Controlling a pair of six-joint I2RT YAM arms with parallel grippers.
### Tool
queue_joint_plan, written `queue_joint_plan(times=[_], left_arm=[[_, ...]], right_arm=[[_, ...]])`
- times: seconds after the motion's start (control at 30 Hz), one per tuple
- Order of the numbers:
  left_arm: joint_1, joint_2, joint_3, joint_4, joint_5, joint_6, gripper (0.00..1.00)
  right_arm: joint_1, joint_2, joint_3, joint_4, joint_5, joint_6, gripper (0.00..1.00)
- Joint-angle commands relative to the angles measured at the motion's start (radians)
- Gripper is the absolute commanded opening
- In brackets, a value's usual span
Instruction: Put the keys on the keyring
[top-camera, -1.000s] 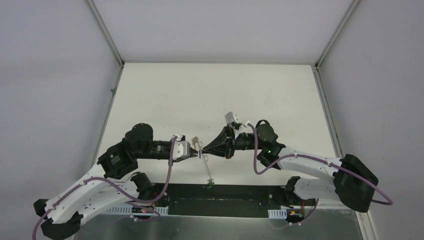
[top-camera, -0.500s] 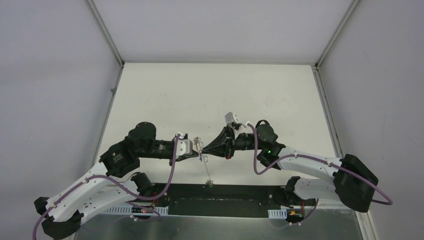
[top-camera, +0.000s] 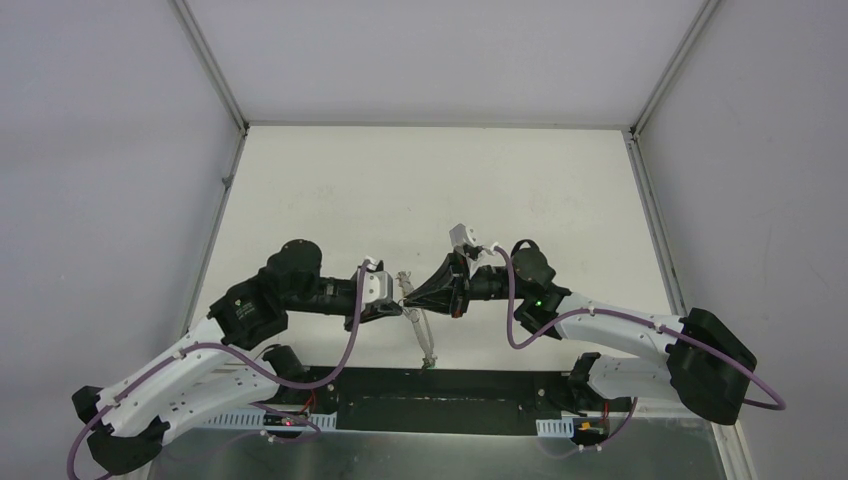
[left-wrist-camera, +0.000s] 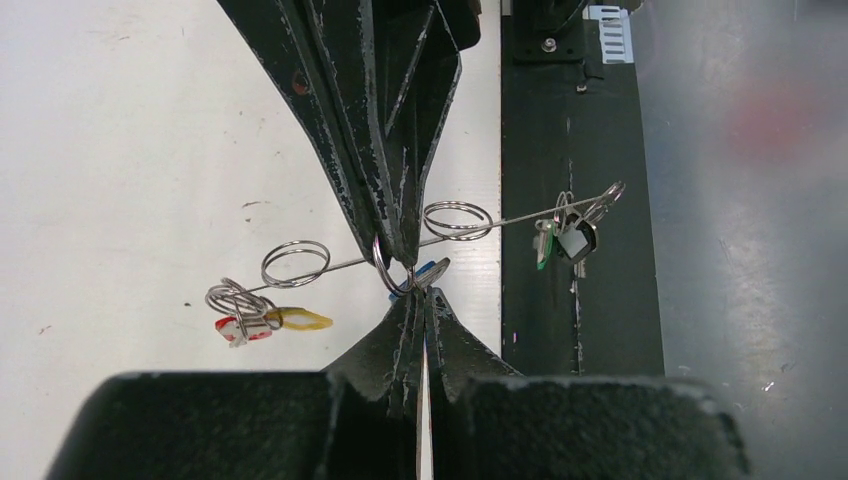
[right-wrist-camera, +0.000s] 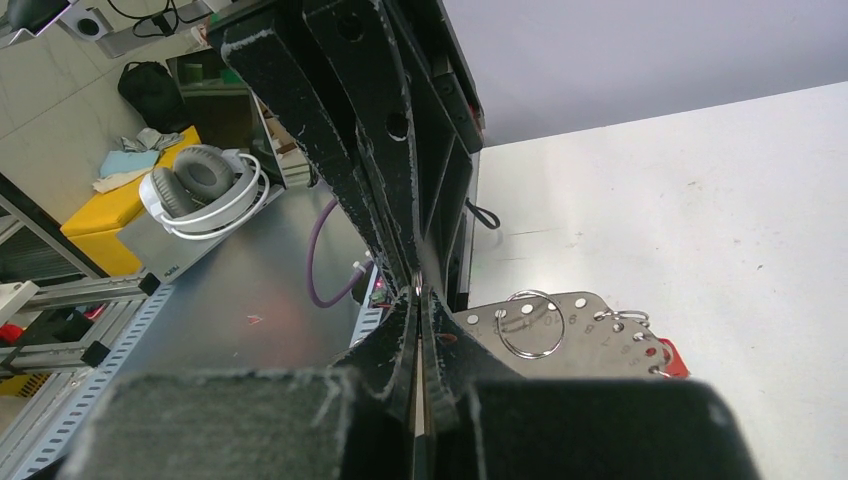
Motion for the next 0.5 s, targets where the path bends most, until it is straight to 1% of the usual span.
queue_joint_plan(times=[0.0,0.2,0.47], left_arm=[[-0.019,-0.001,-0.006,0.128,0.005,-0.065,0.00],[-0.023,-0.028,-0.074,0.244,-0.028,-0.156,0.00],[-0.025,-0.068,-0.142,0.388,-0.124,-0.317,0.00]], right_arm=[[0.005,-0.025,0.010,0.061,0.019,-0.012,0.00],[0.005,-0.028,0.010,0.061,0.019,-0.014,0.00],[0.005,-0.032,0.005,0.075,0.027,-0.014,0.00]])
